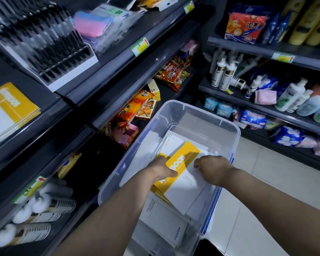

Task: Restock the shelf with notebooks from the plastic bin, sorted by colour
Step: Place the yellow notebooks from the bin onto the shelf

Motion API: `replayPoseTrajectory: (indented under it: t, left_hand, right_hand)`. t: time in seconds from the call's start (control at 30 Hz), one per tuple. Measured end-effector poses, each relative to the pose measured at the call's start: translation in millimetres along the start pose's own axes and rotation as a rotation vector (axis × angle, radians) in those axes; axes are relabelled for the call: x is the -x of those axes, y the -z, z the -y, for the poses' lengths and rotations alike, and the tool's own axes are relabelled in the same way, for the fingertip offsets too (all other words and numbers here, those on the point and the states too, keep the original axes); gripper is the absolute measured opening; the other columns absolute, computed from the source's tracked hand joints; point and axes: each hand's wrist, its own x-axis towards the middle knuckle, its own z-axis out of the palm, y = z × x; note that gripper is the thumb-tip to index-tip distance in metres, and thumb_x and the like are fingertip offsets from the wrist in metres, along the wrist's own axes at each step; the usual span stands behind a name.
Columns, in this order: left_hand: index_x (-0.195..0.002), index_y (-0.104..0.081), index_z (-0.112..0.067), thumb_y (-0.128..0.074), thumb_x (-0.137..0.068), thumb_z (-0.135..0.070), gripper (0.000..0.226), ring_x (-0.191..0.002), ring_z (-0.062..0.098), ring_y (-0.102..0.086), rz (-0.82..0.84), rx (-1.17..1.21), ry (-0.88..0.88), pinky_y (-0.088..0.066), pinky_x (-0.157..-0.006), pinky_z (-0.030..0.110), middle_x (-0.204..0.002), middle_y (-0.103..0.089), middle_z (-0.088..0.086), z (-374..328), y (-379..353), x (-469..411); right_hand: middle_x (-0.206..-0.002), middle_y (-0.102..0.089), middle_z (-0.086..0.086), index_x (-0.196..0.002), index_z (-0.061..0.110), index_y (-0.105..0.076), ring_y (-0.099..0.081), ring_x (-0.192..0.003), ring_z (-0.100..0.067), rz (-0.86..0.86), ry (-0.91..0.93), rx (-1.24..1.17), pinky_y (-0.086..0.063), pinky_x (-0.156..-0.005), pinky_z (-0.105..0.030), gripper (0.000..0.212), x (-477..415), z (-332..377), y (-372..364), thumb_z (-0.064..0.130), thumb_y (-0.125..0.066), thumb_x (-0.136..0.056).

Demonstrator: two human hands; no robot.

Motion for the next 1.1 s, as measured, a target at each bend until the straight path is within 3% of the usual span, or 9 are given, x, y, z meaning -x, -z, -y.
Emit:
replayPoseTrajectory:
  t: [0.2, 0.33, 0.4, 0.47, 0.57, 0.73, 0.9, 1.03, 1.1]
  left_hand:
    - [-0.137, -0.041, -0.007, -0.068, -0.084, -0.039, 0.067, -0.122, 0.028, -0.054, -0.165, -0.06, 0.038, -0.047, -0.098, 0.036, -0.137, -0.053, 0.01, -10, -10, 10]
    - [-0.149, -0.029, -0.01, -0.065, -0.085, -0.048, 0.083, -0.13, 0.026, -0.049, -0.002, 0.018, 0.086, -0.042, -0.106, 0.036, -0.149, -0.042, 0.008, -11, -15, 18]
    - [-0.153, -0.022, -0.01, -0.058, -0.092, -0.044, 0.078, -0.136, 0.027, -0.043, -0.01, -0.028, 0.081, -0.038, -0.11, 0.037, -0.155, -0.032, 0.01, -11, -16, 24]
    - [-0.152, -0.026, -0.007, -0.054, -0.096, -0.037, 0.069, -0.134, 0.029, -0.044, -0.095, -0.067, 0.08, -0.039, -0.109, 0.037, -0.154, -0.033, 0.013, -14, -7, 34]
    - [-0.136, -0.048, -0.009, -0.052, -0.097, -0.028, 0.043, -0.117, 0.031, -0.057, -0.317, -0.063, 0.087, -0.048, -0.092, 0.035, -0.136, -0.053, 0.011, -11, 21, 57]
    - [-0.11, -0.058, -0.012, -0.053, -0.095, -0.024, 0.02, -0.1, 0.033, -0.061, -0.727, 0.271, 0.122, -0.049, -0.085, 0.039, -0.109, -0.065, 0.013, 5, 49, 89]
    - [-0.108, -0.057, -0.015, -0.051, -0.097, -0.024, 0.016, -0.101, 0.031, -0.06, -0.86, 0.486, 0.114, -0.048, -0.092, 0.045, -0.109, -0.065, 0.008, 17, 44, 100]
    - [-0.106, -0.06, -0.019, -0.053, -0.095, -0.025, 0.014, -0.096, 0.029, -0.063, -0.891, 0.545, 0.132, -0.051, -0.089, 0.048, -0.102, -0.069, 0.005, 33, 41, 108]
    - [-0.102, -0.06, -0.023, -0.054, -0.09, -0.032, 0.016, -0.093, 0.029, -0.065, -0.897, 0.589, 0.137, -0.053, -0.087, 0.051, -0.099, -0.07, 0.003, 40, 42, 110]
  right_hand:
    - [-0.131, -0.056, 0.001, -0.125, 0.03, -0.054, -0.057, -0.116, -0.023, -0.063, 0.007, 0.042, -0.043, -0.094, -0.031, 0.036, -5, -9, 19, 0.018, -0.04, -0.094]
    - [-0.125, -0.061, 0.0, -0.124, 0.028, -0.054, -0.06, -0.112, -0.023, -0.076, 0.052, 0.061, -0.045, -0.09, -0.033, 0.036, -9, -18, 23, 0.016, -0.041, -0.092]
    - [-0.125, -0.061, -0.001, -0.124, 0.028, -0.053, -0.059, -0.112, -0.024, -0.068, 0.068, 0.054, -0.046, -0.09, -0.033, 0.037, -10, -24, 27, 0.015, -0.041, -0.092]
    - [-0.126, -0.06, -0.002, -0.127, 0.026, -0.052, -0.058, -0.114, -0.024, -0.067, 0.076, 0.061, -0.045, -0.09, -0.033, 0.038, -11, -30, 34, 0.015, -0.04, -0.092]
    - [-0.129, -0.058, -0.002, -0.129, 0.025, -0.051, -0.057, -0.116, -0.024, -0.08, 0.047, 0.056, -0.045, -0.088, -0.03, 0.042, -16, -36, 42, 0.011, -0.039, -0.091]
    - [-0.138, -0.052, -0.006, -0.136, 0.019, -0.045, -0.052, -0.124, -0.025, -0.028, 0.109, -0.051, -0.042, -0.098, -0.031, 0.042, -39, -33, 36, 0.022, -0.045, -0.095]
    - [-0.149, -0.034, -0.012, -0.148, 0.015, -0.024, -0.038, -0.135, -0.031, 0.154, 0.134, -0.16, -0.037, -0.109, -0.04, 0.078, -57, -10, 17, 0.049, -0.059, -0.087]
    - [-0.157, -0.012, -0.016, -0.151, 0.013, -0.005, -0.018, -0.144, -0.034, 0.186, 0.038, -0.118, -0.028, -0.113, -0.044, 0.103, -67, 0, 0, 0.059, -0.062, -0.08]
    - [-0.156, -0.014, -0.018, -0.151, 0.009, -0.002, -0.02, -0.143, -0.035, 0.161, 0.011, -0.085, -0.028, -0.113, -0.044, 0.109, -70, 4, -1, 0.061, -0.064, -0.078]
